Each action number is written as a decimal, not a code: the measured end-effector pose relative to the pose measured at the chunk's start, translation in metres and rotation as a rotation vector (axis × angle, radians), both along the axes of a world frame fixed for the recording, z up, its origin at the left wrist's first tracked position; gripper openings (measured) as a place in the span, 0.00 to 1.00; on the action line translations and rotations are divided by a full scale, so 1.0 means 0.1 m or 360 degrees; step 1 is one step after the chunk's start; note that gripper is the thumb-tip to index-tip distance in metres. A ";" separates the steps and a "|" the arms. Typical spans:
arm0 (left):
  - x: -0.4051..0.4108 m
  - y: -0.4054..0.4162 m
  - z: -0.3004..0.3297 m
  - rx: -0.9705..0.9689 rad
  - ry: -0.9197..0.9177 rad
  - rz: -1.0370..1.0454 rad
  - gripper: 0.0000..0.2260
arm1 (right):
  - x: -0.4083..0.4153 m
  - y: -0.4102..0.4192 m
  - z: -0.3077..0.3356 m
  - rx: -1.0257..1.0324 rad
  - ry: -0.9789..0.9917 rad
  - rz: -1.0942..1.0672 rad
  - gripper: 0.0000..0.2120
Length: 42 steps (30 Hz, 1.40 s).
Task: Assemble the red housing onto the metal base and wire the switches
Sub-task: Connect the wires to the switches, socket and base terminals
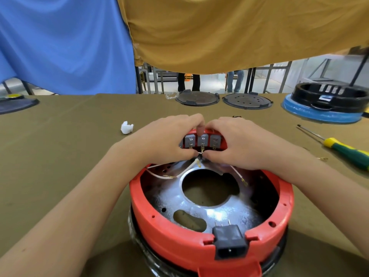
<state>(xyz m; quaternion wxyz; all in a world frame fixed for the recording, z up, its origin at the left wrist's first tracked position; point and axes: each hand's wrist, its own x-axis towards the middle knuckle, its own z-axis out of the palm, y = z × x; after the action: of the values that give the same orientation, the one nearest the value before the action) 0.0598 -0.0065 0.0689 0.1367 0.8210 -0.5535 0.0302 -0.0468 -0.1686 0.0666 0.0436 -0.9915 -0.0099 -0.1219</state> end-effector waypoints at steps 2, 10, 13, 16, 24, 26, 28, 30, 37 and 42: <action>0.00 0.00 0.00 -0.0003 -0.0002 -0.0002 0.16 | 0.00 0.01 0.00 -0.0002 -0.0012 0.0005 0.22; 0.00 -0.02 -0.02 -0.0013 -0.0008 0.0037 0.15 | 0.03 0.02 0.00 -0.0026 -0.0015 0.0003 0.19; 0.00 -0.02 -0.02 0.0004 -0.0014 0.0055 0.14 | 0.04 0.02 0.00 -0.0042 -0.0021 0.0004 0.18; -0.01 -0.04 -0.02 0.0017 -0.0037 0.0064 0.14 | 0.05 0.02 0.00 -0.0058 -0.0021 0.0000 0.17; 0.01 -0.05 -0.02 0.0030 -0.0066 0.0065 0.14 | 0.04 0.02 0.00 -0.0044 -0.0034 -0.0014 0.16; 0.01 -0.05 -0.03 -0.0002 -0.0029 0.0062 0.15 | 0.02 0.01 0.00 -0.0006 -0.0035 -0.0012 0.18; 0.00 -0.03 -0.03 0.0001 -0.0011 0.0062 0.16 | 0.01 0.00 -0.01 0.0038 -0.0014 0.0009 0.22; 0.00 -0.02 -0.02 0.0024 0.0004 0.0067 0.16 | 0.00 -0.01 -0.02 0.0102 0.0002 0.0038 0.29; -0.01 0.10 0.08 0.0158 -0.0243 0.0271 0.14 | -0.09 -0.06 0.09 0.0207 -0.0137 0.0077 0.22; -0.01 0.15 0.10 0.0206 -0.0358 0.0440 0.14 | -0.09 0.01 0.05 0.0078 -0.0142 0.0168 0.10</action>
<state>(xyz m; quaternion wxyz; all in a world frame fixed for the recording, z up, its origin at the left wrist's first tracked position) 0.0588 0.0088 0.0792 0.0153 0.8878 -0.4478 0.1047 -0.0555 -0.1673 0.0713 0.0738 -0.9819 -0.0611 -0.1636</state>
